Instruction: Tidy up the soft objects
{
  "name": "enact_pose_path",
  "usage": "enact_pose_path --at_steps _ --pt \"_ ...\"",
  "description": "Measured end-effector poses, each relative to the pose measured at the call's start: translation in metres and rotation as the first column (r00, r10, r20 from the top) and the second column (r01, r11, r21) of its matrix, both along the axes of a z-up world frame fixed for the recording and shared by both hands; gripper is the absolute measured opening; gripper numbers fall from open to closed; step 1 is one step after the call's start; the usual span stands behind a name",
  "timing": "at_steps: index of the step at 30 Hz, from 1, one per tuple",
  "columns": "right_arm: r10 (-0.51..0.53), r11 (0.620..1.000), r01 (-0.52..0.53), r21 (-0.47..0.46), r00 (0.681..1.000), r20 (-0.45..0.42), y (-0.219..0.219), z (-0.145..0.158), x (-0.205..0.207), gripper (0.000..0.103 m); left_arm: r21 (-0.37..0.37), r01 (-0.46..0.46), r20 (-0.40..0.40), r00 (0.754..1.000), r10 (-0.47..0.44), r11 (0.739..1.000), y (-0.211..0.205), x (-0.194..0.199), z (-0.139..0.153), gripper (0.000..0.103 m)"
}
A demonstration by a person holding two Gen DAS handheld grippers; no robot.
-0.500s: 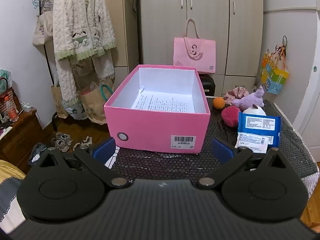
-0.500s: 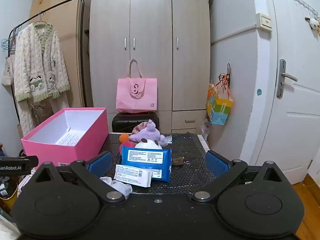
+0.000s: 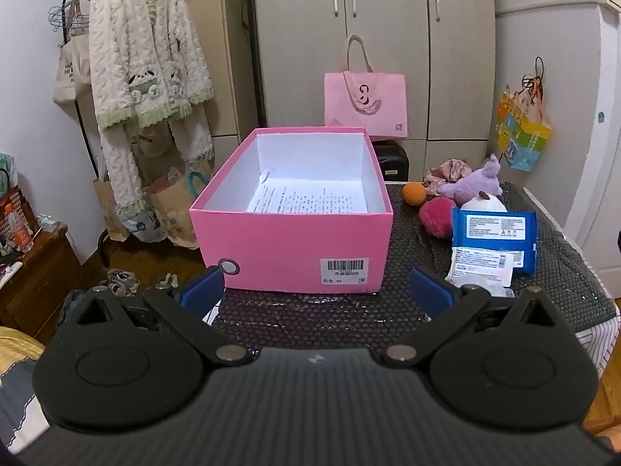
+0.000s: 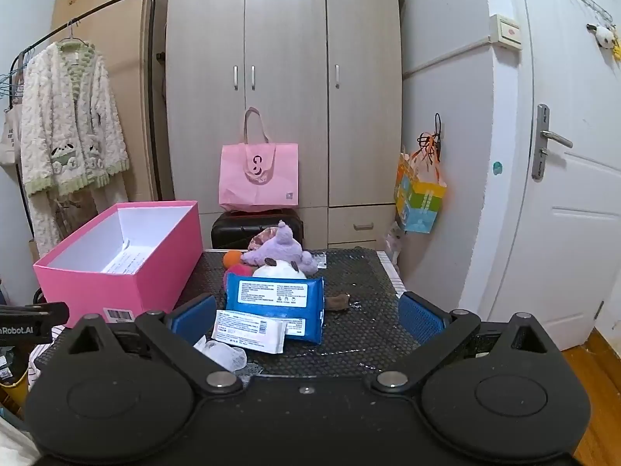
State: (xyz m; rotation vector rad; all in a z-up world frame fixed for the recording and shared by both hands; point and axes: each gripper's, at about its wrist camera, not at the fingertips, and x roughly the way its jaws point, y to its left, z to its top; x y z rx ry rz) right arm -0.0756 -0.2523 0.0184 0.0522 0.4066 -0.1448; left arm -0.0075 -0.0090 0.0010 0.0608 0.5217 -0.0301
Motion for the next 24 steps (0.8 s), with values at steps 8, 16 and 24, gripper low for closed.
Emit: enact_pose_path --at_steps 8,16,24 --pt "-0.005 1.000 0.005 -0.002 1.000 -0.006 -0.0012 0.0009 -0.0033 0.102 -0.025 0.003 0.006 1.000 -0.003 1.000 0.0007 -0.0025 -0.0014 0.103" --pt "-0.011 1.000 0.011 0.001 1.000 -0.016 -0.0041 -0.0011 -0.0033 0.102 -0.004 0.016 -0.004 1.000 -0.016 1.000 -0.0014 -0.0037 -0.0029 0.103" --pt "0.030 0.999 -0.029 0.040 0.999 -0.033 -0.0072 -0.0007 -0.0040 0.102 0.017 0.036 -0.053 0.998 -0.036 0.999 -0.0036 -0.0055 -0.0067 0.103"
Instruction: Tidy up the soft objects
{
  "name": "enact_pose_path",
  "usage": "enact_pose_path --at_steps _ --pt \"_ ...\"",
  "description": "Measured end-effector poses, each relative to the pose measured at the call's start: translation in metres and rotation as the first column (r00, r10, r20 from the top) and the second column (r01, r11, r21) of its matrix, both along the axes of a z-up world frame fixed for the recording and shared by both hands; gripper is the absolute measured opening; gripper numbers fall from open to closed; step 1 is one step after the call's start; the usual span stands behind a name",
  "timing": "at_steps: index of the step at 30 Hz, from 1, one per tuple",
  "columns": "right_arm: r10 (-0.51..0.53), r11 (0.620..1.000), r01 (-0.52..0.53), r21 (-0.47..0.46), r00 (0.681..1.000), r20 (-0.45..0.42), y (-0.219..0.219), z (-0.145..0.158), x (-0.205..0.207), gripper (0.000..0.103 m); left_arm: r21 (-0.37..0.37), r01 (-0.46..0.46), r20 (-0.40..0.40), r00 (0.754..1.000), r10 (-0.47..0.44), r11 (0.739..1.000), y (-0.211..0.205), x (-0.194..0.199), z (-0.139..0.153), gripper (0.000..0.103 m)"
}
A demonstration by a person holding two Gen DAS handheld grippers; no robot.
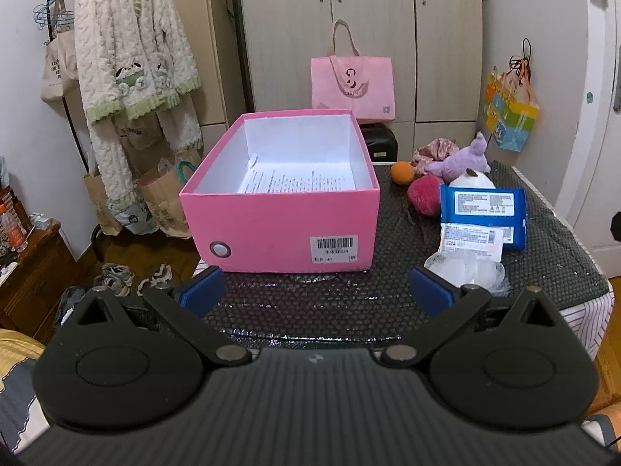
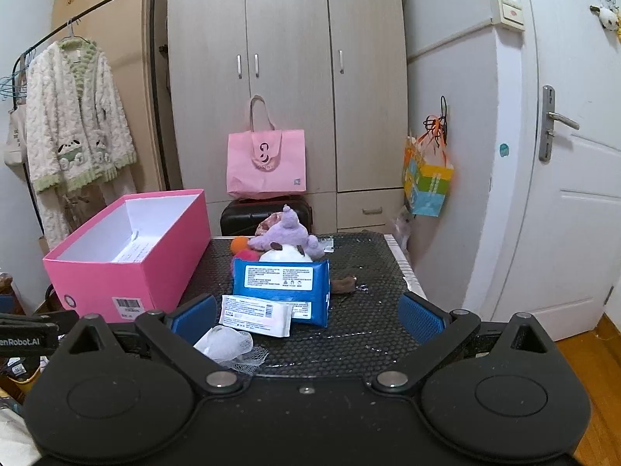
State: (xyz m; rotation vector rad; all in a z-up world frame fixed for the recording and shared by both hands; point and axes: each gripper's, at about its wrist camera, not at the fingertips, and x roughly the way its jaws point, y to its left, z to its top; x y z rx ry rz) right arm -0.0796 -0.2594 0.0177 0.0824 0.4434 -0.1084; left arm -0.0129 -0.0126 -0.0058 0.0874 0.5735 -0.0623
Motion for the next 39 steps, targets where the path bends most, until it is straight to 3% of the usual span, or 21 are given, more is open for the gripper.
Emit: enact_pose_path --at_steps 13,20,27,39 --pt "0.001 1.000 -0.001 0.011 1.000 -0.028 -0.005 -0.011 -0.003 0.102 0.002 -0.007 -0.036 0.999 0.007 1.000 0.007 0.003 -0.007 0.101" --pt "0.009 1.000 -0.009 -0.002 1.000 -0.006 -0.003 -0.010 -0.010 0.102 0.018 0.004 0.001 1.000 -0.004 1.000 0.010 -0.007 -0.005 0.102" --pt "0.020 1.000 -0.020 -0.014 1.000 0.002 -0.002 -0.011 -0.014 0.102 -0.016 -0.003 0.014 1.000 0.004 1.000 0.020 -0.013 0.001 0.103" --pt "0.024 1.000 -0.024 0.004 1.000 -0.009 -0.002 -0.013 -0.015 0.102 0.011 -0.016 0.061 0.998 0.015 1.000 0.021 -0.021 0.001 0.102"
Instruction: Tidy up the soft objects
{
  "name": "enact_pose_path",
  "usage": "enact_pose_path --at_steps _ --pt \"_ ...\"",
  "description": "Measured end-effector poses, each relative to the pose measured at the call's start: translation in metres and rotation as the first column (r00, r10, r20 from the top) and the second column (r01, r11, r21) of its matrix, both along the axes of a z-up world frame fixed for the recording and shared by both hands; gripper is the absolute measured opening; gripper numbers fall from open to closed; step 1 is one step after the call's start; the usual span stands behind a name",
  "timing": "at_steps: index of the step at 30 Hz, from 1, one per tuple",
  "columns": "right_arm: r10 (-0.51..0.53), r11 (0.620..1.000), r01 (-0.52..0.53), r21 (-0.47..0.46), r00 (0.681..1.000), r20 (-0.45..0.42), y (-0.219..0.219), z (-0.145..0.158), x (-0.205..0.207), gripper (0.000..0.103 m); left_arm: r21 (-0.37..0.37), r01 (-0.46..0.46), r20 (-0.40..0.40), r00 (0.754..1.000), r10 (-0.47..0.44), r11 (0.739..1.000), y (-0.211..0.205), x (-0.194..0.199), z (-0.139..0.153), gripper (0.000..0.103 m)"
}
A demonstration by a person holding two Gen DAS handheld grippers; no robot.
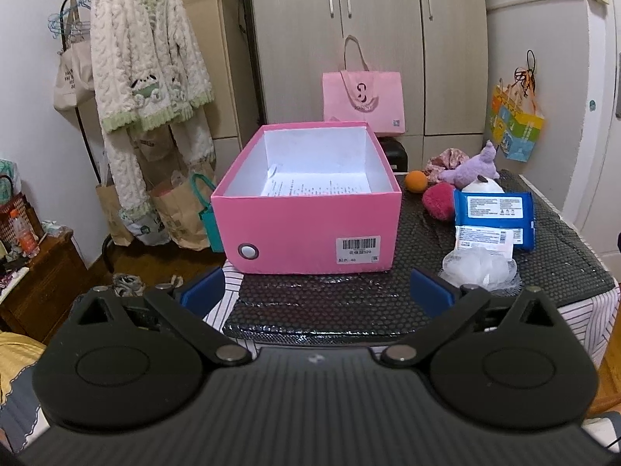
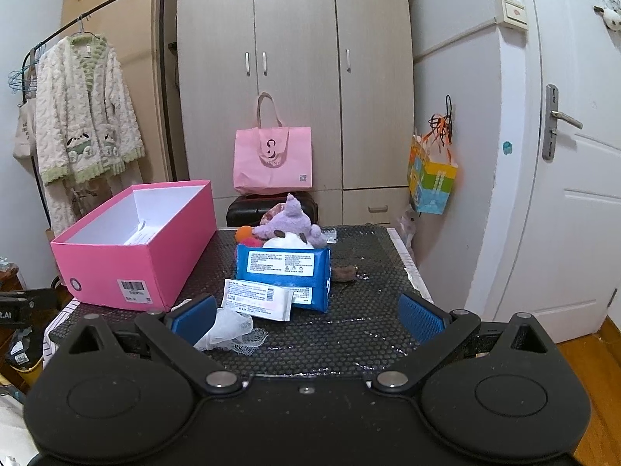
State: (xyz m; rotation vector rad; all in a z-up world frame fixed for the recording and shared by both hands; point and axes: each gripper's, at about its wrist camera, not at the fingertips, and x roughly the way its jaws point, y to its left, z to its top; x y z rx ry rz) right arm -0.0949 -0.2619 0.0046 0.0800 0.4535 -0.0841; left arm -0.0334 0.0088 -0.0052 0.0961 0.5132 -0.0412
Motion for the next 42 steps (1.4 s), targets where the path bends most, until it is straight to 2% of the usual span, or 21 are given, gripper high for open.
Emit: enact_pose_path --at_steps 6,14,20,23,28,32,35,39,42 --pt "-0.010 1.000 0.011 0.011 1.000 -0.015 -0.003 -0.004 0.002 0.102 0.020 0.009 0.017 1.000 -0.010 1.000 -0.002 -0.004 -0.001 0.102" --pt "-0.008 1.000 0.008 0.009 1.000 -0.022 -0.003 -0.005 0.002 0.102 0.013 0.014 -0.004 1.000 -0.014 1.000 -0.001 -0.002 -0.003 0.103" --pt "-0.006 1.000 0.006 0.005 1.000 -0.024 -0.003 -0.006 0.002 0.102 0.075 0.020 -0.001 1.000 -0.020 0.997 -0.008 -0.001 -0.006 0.103" --pt "-0.002 1.000 0.002 -0.006 1.000 -0.024 -0.004 -0.007 0.004 0.102 0.083 0.026 -0.007 1.000 -0.025 0.996 -0.009 0.001 -0.007 0.103" --pt "0.039 0.999 -0.039 0.001 0.999 -0.002 -0.015 -0.007 0.005 0.102 0.044 0.043 -0.008 0.999 -0.043 0.998 -0.011 0.008 -0.008 0.103" --pt "0.151 0.985 -0.157 0.069 0.985 0.082 -0.032 -0.011 0.003 0.102 0.030 0.084 -0.008 0.996 -0.083 0.996 -0.018 0.017 -0.013 0.103" --pt "0.172 0.971 -0.188 0.148 0.979 0.112 -0.046 -0.012 0.010 0.102 0.023 0.098 0.004 0.995 -0.098 0.995 -0.026 0.023 -0.016 0.103" --pt "0.189 0.966 -0.204 0.158 0.976 0.106 -0.052 -0.017 0.025 0.102 -0.006 0.155 0.010 0.988 -0.155 0.988 -0.040 0.034 -0.023 0.103" --pt "0.221 0.953 -0.234 0.190 0.971 0.089 -0.055 -0.022 0.038 0.100 -0.051 0.234 0.015 0.972 -0.234 0.971 -0.053 0.044 -0.031 0.103"
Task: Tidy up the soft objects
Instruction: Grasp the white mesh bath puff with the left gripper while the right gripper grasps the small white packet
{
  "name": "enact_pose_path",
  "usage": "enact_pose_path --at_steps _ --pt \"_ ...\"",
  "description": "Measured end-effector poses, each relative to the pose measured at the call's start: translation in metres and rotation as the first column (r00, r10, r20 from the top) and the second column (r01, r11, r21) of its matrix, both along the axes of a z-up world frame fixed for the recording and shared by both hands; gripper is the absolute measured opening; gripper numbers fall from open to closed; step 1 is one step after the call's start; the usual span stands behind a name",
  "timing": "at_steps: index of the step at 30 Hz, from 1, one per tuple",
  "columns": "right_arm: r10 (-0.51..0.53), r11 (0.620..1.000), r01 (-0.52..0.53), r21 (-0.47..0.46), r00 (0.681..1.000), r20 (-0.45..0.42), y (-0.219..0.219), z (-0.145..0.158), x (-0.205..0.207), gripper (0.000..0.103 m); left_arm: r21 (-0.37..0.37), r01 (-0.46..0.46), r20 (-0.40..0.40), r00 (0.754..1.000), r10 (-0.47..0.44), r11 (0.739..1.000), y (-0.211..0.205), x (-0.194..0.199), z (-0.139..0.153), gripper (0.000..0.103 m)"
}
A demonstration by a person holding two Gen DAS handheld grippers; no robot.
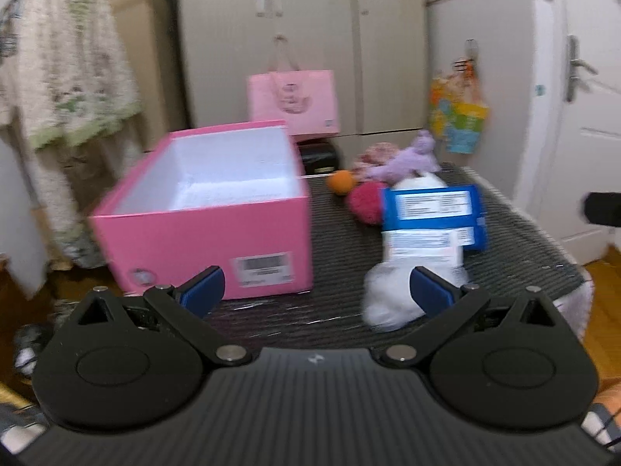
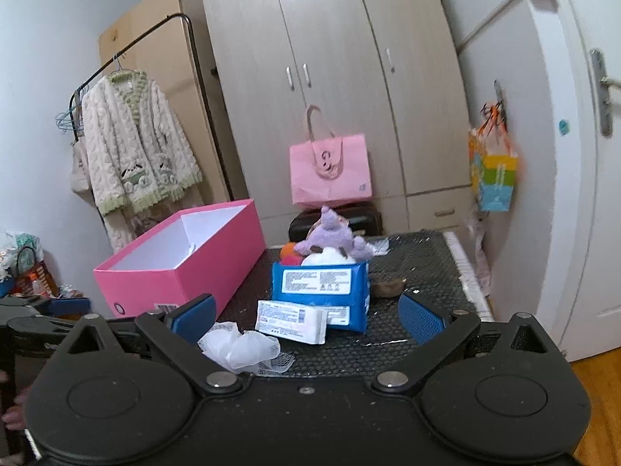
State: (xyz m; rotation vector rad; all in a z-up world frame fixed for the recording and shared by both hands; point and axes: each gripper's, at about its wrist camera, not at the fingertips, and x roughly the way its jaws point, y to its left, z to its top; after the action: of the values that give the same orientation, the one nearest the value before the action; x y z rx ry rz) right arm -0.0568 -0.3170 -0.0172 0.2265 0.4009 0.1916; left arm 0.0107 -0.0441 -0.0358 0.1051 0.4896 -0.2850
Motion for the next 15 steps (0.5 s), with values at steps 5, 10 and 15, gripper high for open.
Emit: enact_pose_path --at_steps 5,10,15 --pt "0.071 0.997 -0.070 0.023 0.996 -0.061 0.001 -0.010 0.029 0.091 -0.029 0.089 0.010 0.996 -0.089 0.996 -0.022 0.015 -0.018 0.103" --pt "0.128 0.991 -0.122 0.055 0.983 -0.134 0.005 -0.028 0.061 0.090 -0.038 0.143 -0.033 0.989 -0.145 0.989 -0.039 0.031 -0.033 0.103" --pt "0.172 0.985 -0.167 0.048 0.970 -0.171 0.013 -0.042 0.090 0.088 -0.087 0.197 -0.056 0.978 -0.202 0.977 -0.046 0.048 -0.050 0.101"
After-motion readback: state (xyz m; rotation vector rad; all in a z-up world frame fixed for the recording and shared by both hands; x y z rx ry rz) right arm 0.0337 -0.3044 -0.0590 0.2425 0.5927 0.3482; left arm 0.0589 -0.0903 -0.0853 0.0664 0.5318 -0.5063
